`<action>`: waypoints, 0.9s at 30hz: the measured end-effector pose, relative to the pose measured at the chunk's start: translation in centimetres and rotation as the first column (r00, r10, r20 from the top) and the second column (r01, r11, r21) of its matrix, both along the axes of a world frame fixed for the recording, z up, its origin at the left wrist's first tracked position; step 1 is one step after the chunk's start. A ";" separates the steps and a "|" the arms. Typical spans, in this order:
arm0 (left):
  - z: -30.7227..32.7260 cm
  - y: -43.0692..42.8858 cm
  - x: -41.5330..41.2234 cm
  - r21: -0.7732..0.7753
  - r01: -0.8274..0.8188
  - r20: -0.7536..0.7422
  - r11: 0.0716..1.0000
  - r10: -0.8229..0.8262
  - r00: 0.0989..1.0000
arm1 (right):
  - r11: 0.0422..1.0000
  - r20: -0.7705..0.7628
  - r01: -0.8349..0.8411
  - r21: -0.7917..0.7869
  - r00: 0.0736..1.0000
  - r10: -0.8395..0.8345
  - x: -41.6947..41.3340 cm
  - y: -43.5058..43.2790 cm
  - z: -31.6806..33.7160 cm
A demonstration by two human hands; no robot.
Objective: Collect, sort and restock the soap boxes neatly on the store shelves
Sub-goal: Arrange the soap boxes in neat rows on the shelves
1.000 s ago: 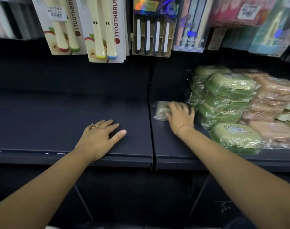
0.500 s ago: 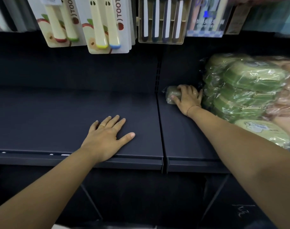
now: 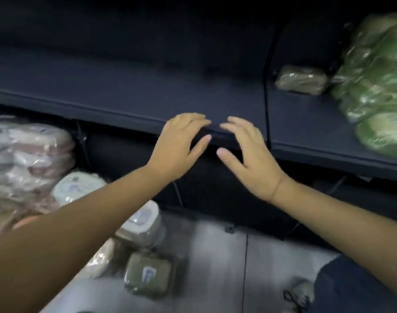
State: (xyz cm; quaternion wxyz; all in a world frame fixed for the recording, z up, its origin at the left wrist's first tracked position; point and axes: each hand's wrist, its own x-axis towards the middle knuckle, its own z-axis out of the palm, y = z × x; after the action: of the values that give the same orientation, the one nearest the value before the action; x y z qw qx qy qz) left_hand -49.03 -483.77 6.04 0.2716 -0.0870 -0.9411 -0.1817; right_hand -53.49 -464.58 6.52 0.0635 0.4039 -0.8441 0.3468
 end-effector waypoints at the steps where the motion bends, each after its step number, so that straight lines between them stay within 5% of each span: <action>1: -0.8 -0.2 3.1 -0.019 0.040 -0.049 0.999 -0.041 0.998 | 0.995 -0.007 -0.101 -0.005 0.995 0.101 2.9 -0.3 -1.3; 4: -4.3 -2.2 11.7 -0.137 0.158 0.055 0.978 -0.152 0.987 | 0.946 0.166 -0.296 0.136 0.948 0.273 8.6 -0.7 -7.3; 6: -6.8 -4.4 14.9 -0.253 0.202 0.177 0.946 -0.160 0.971 | 0.911 0.319 -0.309 0.272 0.922 0.218 10.1 -1.0 -11.8; 11: -10.6 -9.6 14.5 -0.332 0.044 0.425 0.942 0.108 0.899 | 0.790 0.472 -0.346 0.506 0.878 0.081 13.5 -3.0 -20.1; 18: -13.2 -12.2 11.8 -0.486 0.182 0.721 0.855 0.274 0.637 | 0.800 0.397 -0.233 0.552 0.918 -0.006 17.4 -7.1 -23.3; 23: -14.0 -11.6 9.6 -0.527 0.231 0.749 0.818 0.319 0.580 | 0.829 0.345 -0.124 0.545 0.935 -0.088 18.5 -7.9 -24.1; 27: -14.0 -11.1 8.8 -0.589 0.234 0.687 0.773 0.327 0.648 | 0.829 0.358 -0.142 0.541 0.931 -0.075 18.2 -7.4 -24.0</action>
State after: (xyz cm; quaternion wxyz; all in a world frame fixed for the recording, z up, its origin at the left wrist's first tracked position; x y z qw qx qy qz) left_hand -40.22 -494.92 -7.94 -0.1888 -0.0626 -0.9709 0.1335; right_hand -35.24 -472.02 -17.45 -0.2211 0.3483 -0.8977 0.1550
